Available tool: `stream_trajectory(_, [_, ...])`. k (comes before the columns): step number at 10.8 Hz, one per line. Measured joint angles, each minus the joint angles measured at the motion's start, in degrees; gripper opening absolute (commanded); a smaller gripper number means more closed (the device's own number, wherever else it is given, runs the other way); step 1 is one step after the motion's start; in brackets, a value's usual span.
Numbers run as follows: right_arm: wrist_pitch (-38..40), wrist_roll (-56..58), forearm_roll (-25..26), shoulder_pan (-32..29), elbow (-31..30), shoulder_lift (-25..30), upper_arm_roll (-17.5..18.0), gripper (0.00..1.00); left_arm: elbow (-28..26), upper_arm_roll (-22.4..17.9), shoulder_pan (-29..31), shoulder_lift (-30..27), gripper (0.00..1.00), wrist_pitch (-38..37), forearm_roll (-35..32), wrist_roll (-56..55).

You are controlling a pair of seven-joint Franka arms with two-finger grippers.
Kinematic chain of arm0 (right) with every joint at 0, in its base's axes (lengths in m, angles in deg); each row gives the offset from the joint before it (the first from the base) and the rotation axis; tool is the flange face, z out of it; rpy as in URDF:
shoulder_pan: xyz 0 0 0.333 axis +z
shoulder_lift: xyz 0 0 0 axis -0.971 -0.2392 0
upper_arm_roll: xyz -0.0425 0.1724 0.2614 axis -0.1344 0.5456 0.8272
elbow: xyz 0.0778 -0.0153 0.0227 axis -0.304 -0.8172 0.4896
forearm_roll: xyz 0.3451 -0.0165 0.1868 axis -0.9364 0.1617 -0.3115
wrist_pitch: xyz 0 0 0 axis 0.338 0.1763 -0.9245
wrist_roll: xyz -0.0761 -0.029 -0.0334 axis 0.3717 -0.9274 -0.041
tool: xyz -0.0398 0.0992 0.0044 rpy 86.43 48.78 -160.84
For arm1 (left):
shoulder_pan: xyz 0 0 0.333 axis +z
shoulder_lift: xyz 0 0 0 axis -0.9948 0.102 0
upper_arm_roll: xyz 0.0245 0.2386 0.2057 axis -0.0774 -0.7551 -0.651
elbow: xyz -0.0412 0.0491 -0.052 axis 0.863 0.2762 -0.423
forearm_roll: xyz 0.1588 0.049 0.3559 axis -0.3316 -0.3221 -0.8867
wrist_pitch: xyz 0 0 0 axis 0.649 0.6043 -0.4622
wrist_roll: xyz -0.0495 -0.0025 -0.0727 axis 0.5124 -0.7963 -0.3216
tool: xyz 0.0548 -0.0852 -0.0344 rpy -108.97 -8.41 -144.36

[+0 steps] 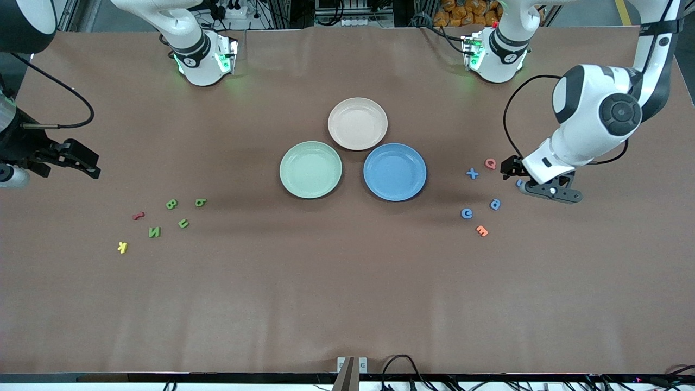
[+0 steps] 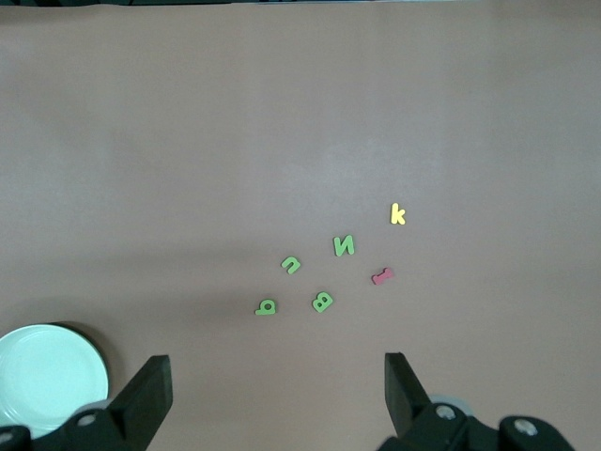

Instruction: Sort letters by color into matching plates

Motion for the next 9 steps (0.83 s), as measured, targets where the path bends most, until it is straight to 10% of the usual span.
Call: stream_trajectory(9, [2.9,0.0,0.2,-0.3,1.2,0.3,-0.8,1.0,-0.8,0.0,0.3,7.8,1.0,1.7,-8.8,12.0])
